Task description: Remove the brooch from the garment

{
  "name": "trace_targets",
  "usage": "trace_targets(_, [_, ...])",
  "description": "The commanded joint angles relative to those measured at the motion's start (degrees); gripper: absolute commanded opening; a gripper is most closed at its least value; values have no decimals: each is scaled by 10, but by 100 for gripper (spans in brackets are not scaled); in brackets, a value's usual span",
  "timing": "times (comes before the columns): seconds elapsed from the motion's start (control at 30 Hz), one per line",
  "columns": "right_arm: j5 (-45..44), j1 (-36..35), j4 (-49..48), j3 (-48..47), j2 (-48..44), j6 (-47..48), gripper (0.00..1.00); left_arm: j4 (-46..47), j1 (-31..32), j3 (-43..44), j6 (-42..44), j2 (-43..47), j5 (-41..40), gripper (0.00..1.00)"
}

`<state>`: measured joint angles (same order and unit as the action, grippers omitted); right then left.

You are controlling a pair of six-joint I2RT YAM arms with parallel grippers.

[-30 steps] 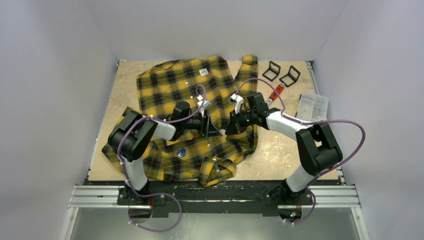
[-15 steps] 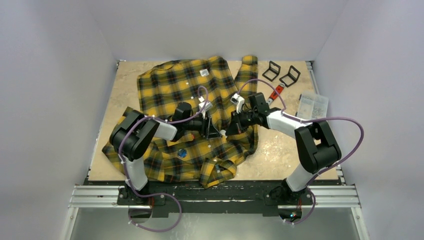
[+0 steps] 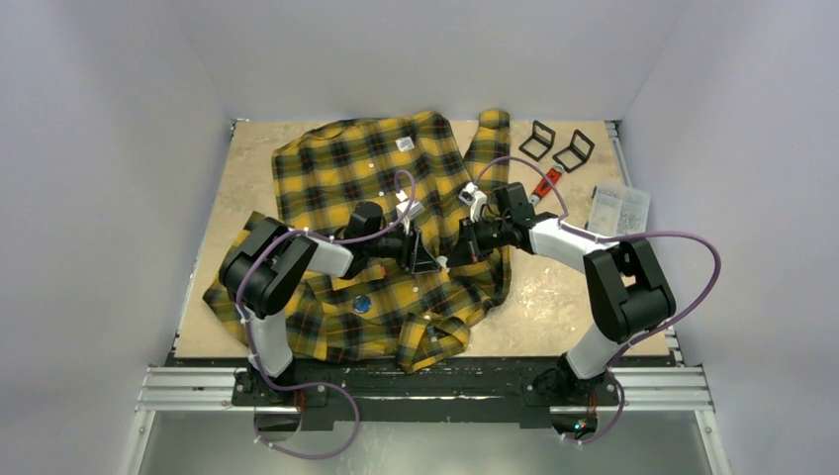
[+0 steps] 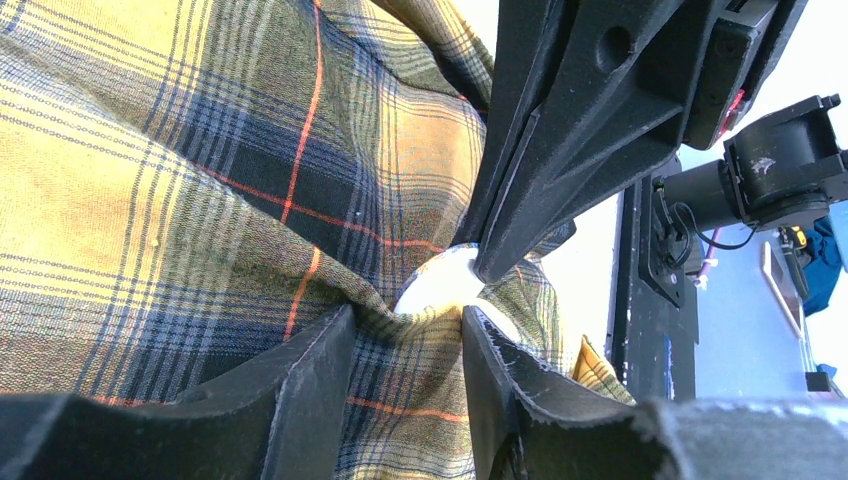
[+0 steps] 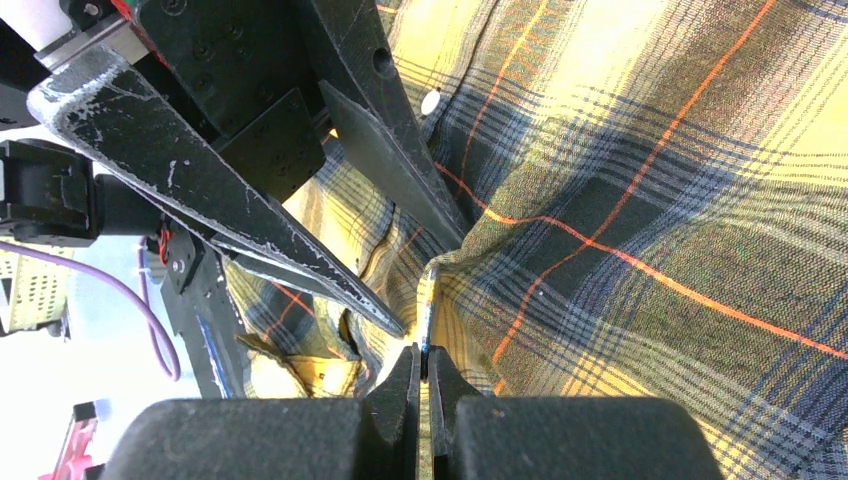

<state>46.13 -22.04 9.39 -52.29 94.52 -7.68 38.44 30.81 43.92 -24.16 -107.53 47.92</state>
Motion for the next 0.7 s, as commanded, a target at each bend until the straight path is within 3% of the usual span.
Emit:
trace_targets(0.0, [40, 0, -19, -6, 3, -16, 0, 13, 9, 18, 25, -5, -3, 42])
trace_targets(0.33, [47, 1, -25, -2, 5, -29, 0, 1, 18, 25, 31, -6, -18, 41])
trace_targets(0.5, [55, 1, -29, 0, 3, -35, 0, -9, 18, 26, 28, -6, -41, 29])
trace_targets(0.67, [54, 1, -34, 4, 2, -40, 0, 2, 19, 26, 3, -10, -50, 25])
